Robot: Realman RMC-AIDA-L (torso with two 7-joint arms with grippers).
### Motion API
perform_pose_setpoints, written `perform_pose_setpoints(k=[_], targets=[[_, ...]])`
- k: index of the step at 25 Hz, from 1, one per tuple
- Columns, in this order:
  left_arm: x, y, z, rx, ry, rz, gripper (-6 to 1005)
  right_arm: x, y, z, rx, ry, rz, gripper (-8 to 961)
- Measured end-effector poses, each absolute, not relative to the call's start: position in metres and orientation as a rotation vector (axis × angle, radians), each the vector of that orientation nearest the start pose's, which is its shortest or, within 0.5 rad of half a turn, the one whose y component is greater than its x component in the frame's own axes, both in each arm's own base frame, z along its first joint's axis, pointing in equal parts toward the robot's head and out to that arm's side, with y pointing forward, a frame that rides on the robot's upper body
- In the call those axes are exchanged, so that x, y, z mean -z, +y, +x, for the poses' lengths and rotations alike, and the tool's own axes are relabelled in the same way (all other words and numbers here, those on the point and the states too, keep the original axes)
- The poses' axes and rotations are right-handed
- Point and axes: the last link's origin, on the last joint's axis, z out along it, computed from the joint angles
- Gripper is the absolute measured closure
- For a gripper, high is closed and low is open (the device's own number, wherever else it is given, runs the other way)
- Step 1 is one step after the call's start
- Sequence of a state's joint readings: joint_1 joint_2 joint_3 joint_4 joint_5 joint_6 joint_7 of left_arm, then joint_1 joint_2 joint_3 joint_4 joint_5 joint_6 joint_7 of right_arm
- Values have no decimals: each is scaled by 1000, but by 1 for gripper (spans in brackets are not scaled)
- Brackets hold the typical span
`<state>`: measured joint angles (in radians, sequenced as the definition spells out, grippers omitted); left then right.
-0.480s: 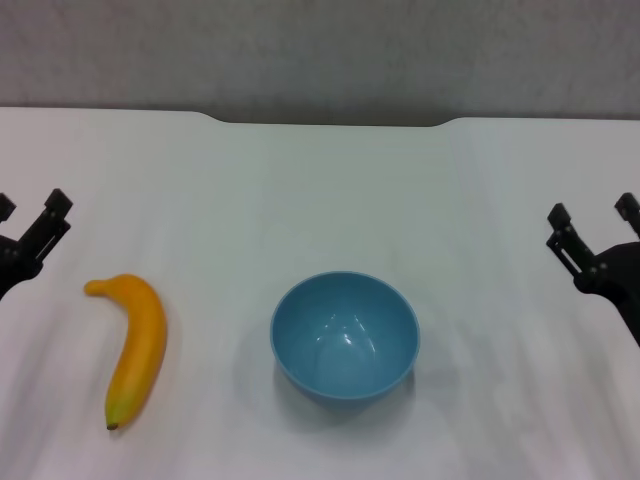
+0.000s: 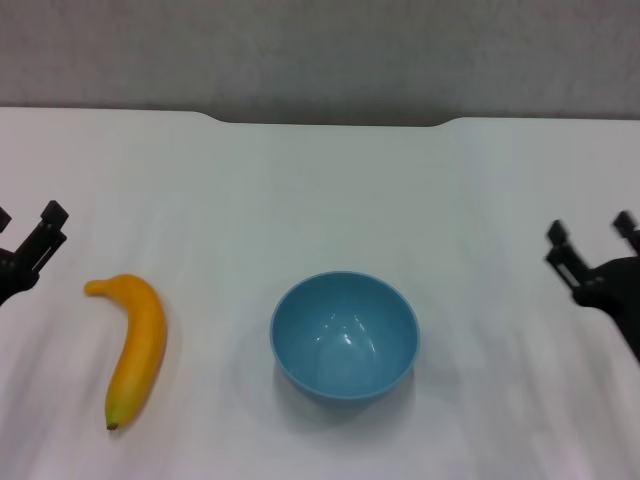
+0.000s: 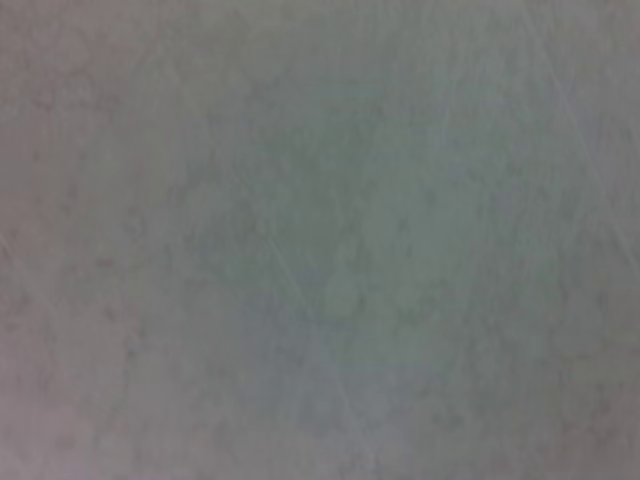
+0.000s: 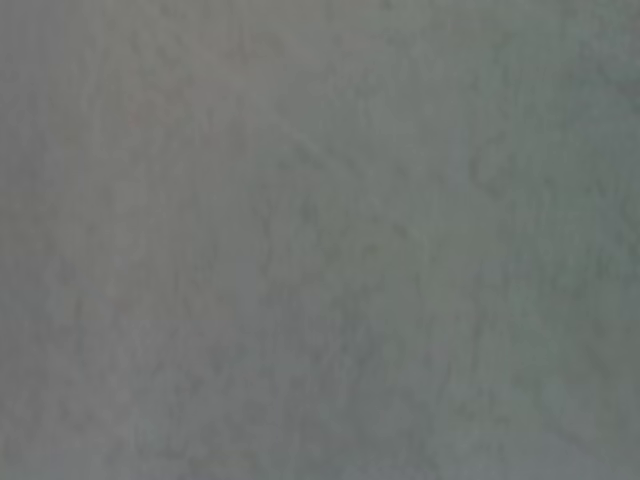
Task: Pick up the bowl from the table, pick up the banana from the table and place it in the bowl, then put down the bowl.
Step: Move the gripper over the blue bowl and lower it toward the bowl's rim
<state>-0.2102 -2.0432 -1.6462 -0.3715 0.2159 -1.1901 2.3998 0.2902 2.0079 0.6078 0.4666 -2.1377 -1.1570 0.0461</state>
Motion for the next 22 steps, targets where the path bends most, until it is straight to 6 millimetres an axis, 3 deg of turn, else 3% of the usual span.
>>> perform_pose_setpoints(k=[4,10,17,22], targets=[[-22,298,-343,1010,-762,-1656,106,47,314,298,-751,695,-1749,88],[-23,312,-322,941,-745,-1769,106,40,344,262,-572,813,-1953,88],[-34,327,-281,874,-847,-1792,107,39,352,219,-211,764,-2108,90],[-32,335,-268,668,-897,-1781,107,45,353,196,-155,773,-2203,91]])
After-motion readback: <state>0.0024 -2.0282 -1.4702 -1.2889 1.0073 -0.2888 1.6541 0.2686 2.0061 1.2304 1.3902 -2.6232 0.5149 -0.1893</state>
